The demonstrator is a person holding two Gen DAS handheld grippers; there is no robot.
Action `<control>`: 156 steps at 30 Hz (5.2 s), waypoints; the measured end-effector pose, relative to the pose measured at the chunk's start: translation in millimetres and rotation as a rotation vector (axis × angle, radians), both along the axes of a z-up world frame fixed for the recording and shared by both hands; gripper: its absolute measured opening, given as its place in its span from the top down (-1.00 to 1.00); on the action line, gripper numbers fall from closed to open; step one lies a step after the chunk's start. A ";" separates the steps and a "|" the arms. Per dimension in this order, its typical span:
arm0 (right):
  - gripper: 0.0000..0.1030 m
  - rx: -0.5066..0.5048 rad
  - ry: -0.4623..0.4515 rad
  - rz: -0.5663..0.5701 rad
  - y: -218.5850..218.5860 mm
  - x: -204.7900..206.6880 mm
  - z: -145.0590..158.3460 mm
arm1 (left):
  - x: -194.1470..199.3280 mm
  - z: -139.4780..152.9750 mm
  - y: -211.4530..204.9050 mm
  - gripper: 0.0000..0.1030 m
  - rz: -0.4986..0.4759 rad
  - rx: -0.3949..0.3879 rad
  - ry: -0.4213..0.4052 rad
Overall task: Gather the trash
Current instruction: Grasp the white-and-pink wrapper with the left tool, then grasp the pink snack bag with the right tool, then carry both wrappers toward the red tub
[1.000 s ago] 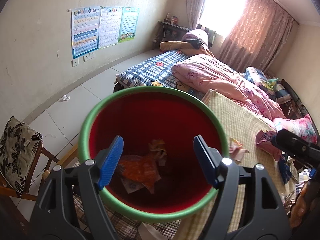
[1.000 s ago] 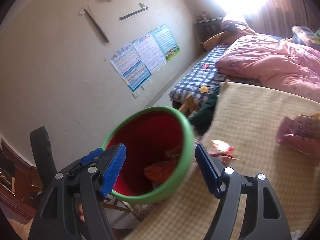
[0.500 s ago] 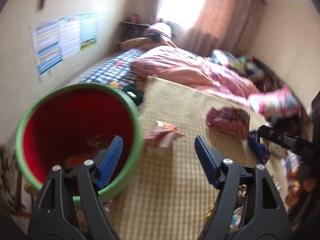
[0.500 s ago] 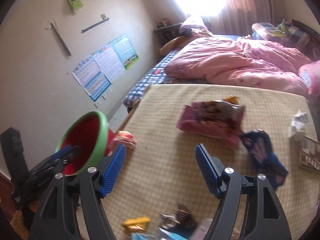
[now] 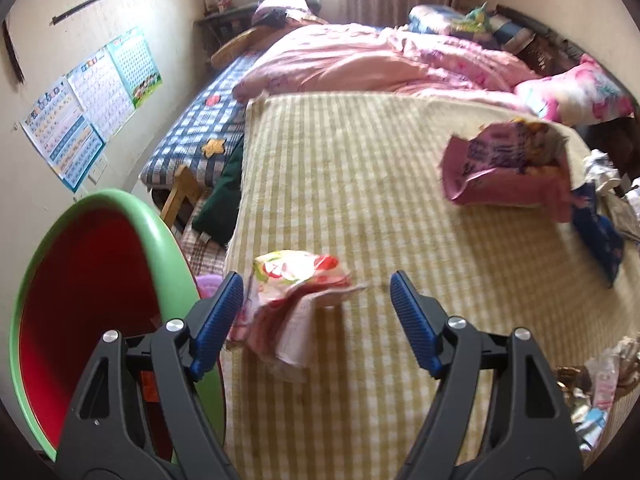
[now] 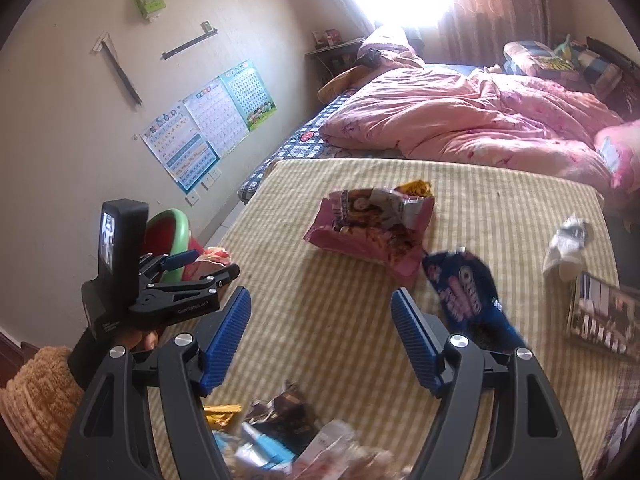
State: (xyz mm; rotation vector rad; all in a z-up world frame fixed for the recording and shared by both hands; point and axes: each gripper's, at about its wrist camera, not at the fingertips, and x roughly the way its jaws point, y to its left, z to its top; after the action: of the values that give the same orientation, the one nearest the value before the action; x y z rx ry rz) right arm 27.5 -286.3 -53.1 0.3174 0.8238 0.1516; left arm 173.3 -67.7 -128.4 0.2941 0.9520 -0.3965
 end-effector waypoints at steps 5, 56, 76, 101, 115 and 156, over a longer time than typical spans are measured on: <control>-0.37 -0.139 0.006 0.066 -4.9 40.0 -3.5 | -8.0 -1.1 -6.8 0.31 -0.018 -0.013 0.041; 0.01 0.005 0.003 0.118 81.2 -10.7 3.0 | -101.3 29.6 66.8 0.23 0.151 -0.312 0.037; 0.00 0.037 0.002 0.119 106.5 -8.7 4.5 | -111.8 60.0 111.8 0.23 0.250 -0.371 -0.055; -0.01 0.036 0.011 0.122 152.0 7.4 3.8 | -108.7 64.8 143.7 0.21 0.245 -0.352 -0.083; -0.01 0.036 0.026 0.122 169.9 18.1 -0.5 | -98.8 61.8 166.8 0.21 0.266 -0.346 -0.079; -0.03 0.011 0.049 0.193 245.4 86.2 -7.4 | -51.4 44.2 206.9 0.20 0.293 -0.306 -0.051</control>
State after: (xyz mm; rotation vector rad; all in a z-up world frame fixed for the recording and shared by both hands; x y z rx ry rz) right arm 113.7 -40.9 -60.6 0.2527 0.9020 0.3299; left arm 121.9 139.2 -84.2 -0.1136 0.8547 -0.2588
